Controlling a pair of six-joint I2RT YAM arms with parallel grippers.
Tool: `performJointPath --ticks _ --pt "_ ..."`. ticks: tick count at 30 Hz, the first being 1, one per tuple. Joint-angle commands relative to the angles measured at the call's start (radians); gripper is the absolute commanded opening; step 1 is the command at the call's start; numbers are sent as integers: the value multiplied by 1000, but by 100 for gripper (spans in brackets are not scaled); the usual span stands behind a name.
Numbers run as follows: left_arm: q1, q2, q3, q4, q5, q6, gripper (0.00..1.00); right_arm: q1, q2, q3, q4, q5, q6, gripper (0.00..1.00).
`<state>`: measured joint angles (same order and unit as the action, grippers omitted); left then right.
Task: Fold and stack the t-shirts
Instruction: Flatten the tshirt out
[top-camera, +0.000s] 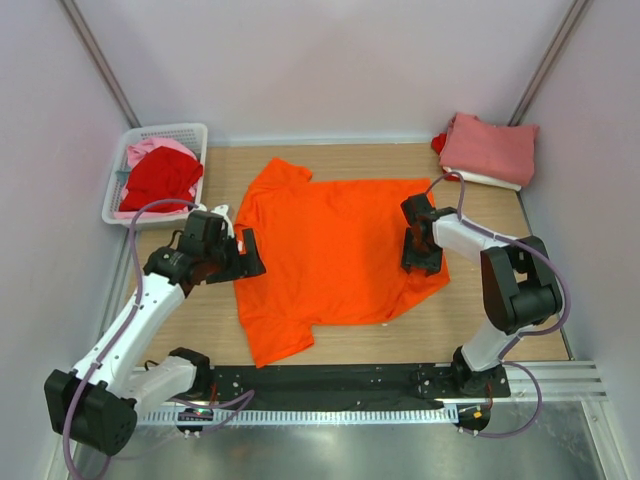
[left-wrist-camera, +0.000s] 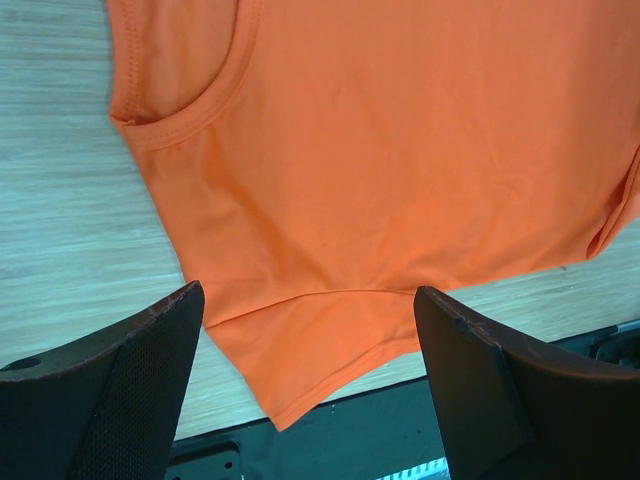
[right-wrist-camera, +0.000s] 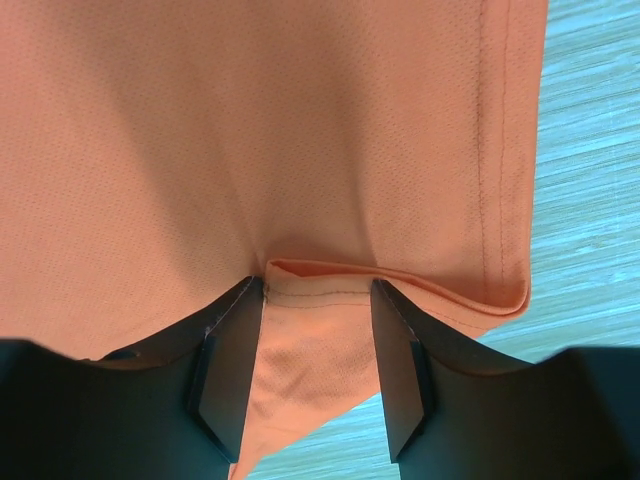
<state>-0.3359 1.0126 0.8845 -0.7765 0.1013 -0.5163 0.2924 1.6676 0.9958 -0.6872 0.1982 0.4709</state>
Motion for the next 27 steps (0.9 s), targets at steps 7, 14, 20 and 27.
performJointPath --ticks 7,14,20,27 --pt "-23 -17 -1 33 -11 -1 86 2 -23 73 -6 30 14 52" --pt "-23 -19 -1 33 -12 1 86 22 -16 49 -2 32 20 46" --pt "-23 -14 -1 31 -12 1 86 34 -12 23 6 43 23 42" --pt "-23 -9 1 31 -9 2 86 34 0 -9 25 53 18 40"
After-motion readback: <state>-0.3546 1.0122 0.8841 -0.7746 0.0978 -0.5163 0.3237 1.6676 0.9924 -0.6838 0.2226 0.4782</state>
